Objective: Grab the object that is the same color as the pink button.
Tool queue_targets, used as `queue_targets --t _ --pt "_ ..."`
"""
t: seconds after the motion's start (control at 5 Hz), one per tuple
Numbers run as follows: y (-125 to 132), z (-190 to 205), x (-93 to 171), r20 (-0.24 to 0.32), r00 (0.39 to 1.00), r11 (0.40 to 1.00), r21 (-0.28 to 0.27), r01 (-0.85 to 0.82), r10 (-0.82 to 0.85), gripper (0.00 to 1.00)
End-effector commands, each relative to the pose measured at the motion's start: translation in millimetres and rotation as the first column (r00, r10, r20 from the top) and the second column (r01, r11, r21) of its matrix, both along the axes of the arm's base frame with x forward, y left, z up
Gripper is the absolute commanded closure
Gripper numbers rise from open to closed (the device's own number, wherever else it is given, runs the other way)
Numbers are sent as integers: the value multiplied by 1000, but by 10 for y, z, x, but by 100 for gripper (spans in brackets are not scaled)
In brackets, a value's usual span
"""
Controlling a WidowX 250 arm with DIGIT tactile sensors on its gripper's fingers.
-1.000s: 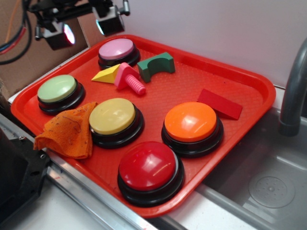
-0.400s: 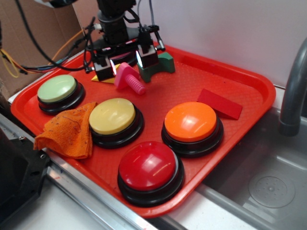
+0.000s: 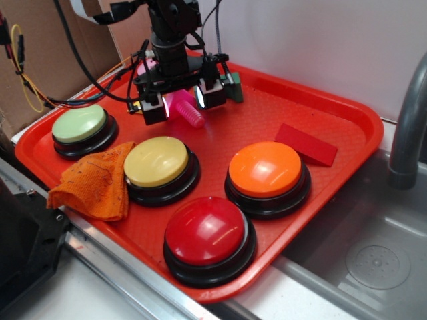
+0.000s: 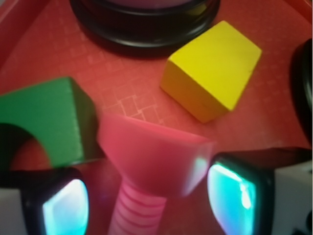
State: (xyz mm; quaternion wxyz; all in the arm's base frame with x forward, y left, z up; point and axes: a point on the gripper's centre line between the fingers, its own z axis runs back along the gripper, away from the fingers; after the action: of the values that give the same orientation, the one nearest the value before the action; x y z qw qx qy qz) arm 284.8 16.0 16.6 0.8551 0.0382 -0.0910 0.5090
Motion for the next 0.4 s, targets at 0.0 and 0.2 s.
queue_targets --t 0.0,0.2 --pt "102 20 14 33 999 999 -23 23 -23 24" --pt "114 22 -2 39 999 999 -31 24 -23 100"
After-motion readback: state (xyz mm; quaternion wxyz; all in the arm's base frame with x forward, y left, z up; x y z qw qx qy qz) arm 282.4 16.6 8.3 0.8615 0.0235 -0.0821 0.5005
